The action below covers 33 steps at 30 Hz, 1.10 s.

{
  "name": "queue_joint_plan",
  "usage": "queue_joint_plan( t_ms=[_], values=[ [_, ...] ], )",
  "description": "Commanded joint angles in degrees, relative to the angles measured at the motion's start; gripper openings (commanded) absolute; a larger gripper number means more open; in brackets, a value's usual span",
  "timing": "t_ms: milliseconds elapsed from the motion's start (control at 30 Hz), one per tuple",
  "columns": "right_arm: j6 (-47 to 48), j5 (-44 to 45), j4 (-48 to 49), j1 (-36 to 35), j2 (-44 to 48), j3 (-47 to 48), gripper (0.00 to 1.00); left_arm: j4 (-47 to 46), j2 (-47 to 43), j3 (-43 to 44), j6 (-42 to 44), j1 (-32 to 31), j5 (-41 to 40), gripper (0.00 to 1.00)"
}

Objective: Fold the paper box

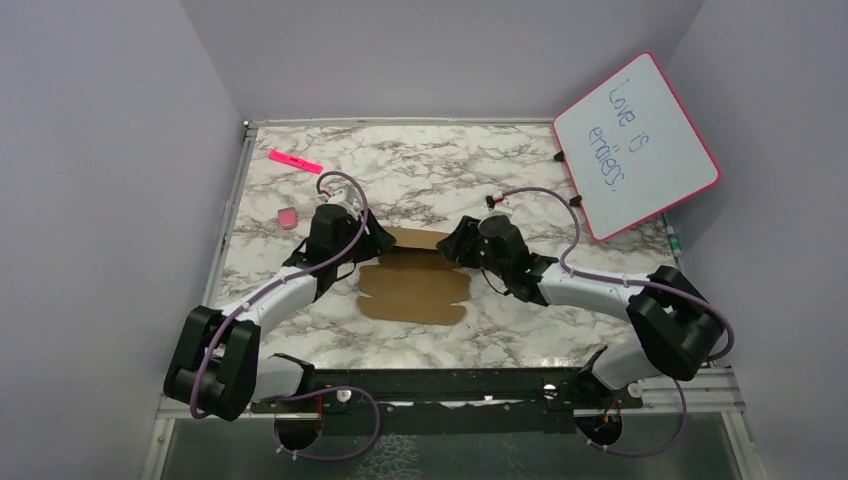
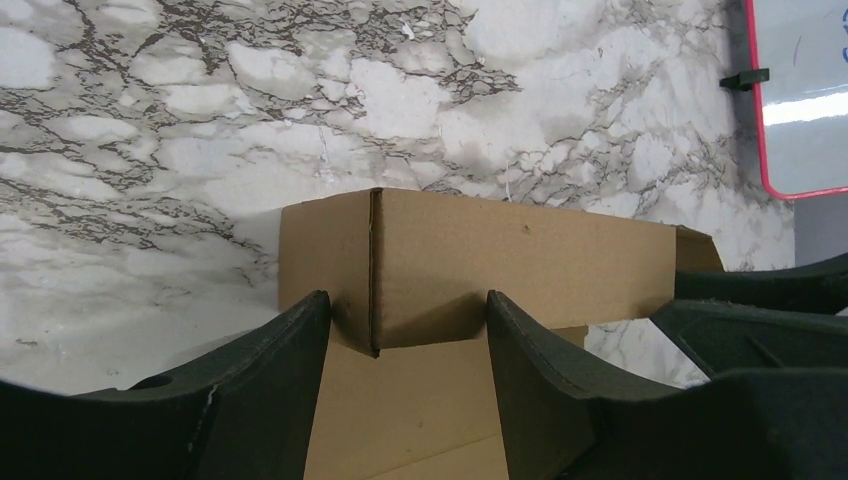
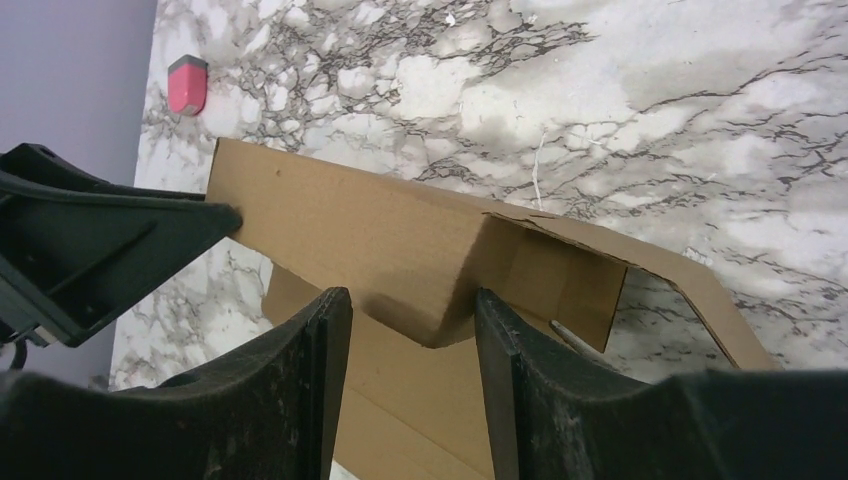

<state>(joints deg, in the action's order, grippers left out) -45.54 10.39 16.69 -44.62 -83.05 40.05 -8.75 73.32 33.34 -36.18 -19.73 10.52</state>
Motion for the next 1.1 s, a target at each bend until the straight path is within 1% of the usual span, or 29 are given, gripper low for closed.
queue_joint_plan(
  t_ms=[0, 267, 367, 433, 500, 600, 700, 800, 900, 933, 1000, 1067],
  values=[
    [1.26, -5.61, 6.47, 0.74, -3.56, 0.72, 0.53, 0.44, -3.42, -1.49, -0.51, -0.14, 1.19, 0.59],
    [-0.53, -13.43, 14.97, 2.21, -7.17, -1.32, 0.48, 1.81, -5.39, -2.45, 0.04, -0.14, -0.05, 0.59],
    [-0.25, -15.13, 15.70, 2.88, -7.00, -1.75, 0.47, 3.21, -5.65, -2.06, 0.52, -0.14, -1.49, 0.60],
    [0.74, -15.50, 15.57, 3.43, -6.32, -2.32, 0.48, 5.10, -6.66, -1.41, 0.88, -0.14, -3.76, 0.63],
    [1.96, -15.49, 14.58, 4.23, -4.97, -2.95, 0.51, 7.07, -7.85, -0.74, 1.18, -0.16, -6.10, 0.66],
    [5.05, -15.15, 11.93, 5.04, -2.41, -3.40, 0.60, 9.35, -11.13, -0.14, 1.29, -0.18, -8.97, 0.71],
    [9.57, -14.03, 7.99, 5.32, 0.85, -3.35, 0.66, 12.03, -13.46, 0.58, 1.59, -0.30, -10.08, 0.74],
    [15.16, -13.23, 3.27, 5.27, 5.00, -2.94, 0.70, 14.33, -14.75, 1.75, 2.18, -1.20, -12.55, 0.76],
    [20.86, -10.99, -2.39, 5.39, 10.02, -2.68, 0.71, 16.64, -15.53, 3.10, 3.05, -4.43, -15.39, 0.77],
    [22.26, -8.09, -3.88, 5.42, 11.78, -2.95, 0.72, 17.34, -15.87, 3.47, 3.31, -6.19, -16.81, 0.77],
    [24.76, -2.78, -5.85, 5.69, 14.64, -3.95, 0.74, 18.50, -16.17, 4.04, 3.61, -10.71, -20.32, 0.78],
    [26.58, -1.31, -5.79, 6.72, 16.49, -5.34, 0.74, 19.18, -16.29, 4.46, 3.62, -15.55, -23.94, 0.78]
  ],
)
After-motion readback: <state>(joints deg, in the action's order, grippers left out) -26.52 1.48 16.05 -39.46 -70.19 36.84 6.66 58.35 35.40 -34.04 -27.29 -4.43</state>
